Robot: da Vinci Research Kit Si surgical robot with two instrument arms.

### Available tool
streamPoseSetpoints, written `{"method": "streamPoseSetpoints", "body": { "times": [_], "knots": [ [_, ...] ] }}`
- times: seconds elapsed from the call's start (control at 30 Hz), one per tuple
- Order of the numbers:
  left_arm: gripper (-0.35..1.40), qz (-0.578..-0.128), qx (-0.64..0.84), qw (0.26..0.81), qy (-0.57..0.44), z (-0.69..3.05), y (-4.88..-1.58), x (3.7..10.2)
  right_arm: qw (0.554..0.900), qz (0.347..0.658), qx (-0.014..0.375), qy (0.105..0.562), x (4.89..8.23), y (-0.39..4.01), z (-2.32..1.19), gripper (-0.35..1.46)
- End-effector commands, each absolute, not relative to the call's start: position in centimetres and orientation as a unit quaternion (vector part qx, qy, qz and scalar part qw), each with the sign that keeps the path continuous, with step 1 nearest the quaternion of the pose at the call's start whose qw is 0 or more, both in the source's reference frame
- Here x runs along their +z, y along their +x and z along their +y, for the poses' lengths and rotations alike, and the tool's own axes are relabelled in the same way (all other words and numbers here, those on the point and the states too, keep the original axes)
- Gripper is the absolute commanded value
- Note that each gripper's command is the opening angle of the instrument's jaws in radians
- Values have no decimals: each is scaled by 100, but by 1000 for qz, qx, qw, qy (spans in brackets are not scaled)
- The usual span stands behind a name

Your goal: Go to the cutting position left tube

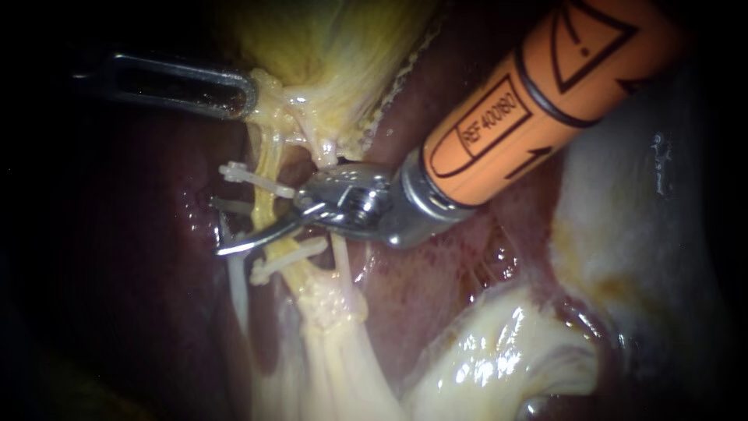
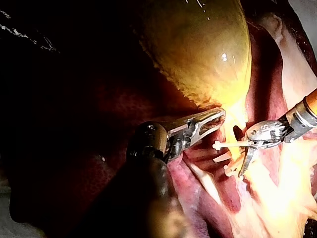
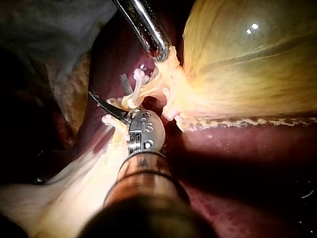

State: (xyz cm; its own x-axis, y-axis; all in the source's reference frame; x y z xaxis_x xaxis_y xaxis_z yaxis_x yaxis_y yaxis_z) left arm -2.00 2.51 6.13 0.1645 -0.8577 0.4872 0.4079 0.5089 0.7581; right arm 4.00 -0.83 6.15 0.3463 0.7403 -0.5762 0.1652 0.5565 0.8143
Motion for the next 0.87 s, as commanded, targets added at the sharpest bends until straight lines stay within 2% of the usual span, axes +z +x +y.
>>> {"method": "streamPoseSetpoints", "body": {
  "times": [0.03, 0.43, 0.87],
  "knots": [
    [-35, -477, -436, 726, 235, 251, -200, 612, 699, 535, 206, 428, 613, 400, -83, 127],
    [-35, -477, -436, 726, 236, 252, -199, 613, 672, 549, 219, 445, 563, 398, -75, 122],
    [-35, -477, -436, 726, 236, 252, -199, 613, 670, 550, 221, 447, 563, 396, -75, 122]
  ]
}}
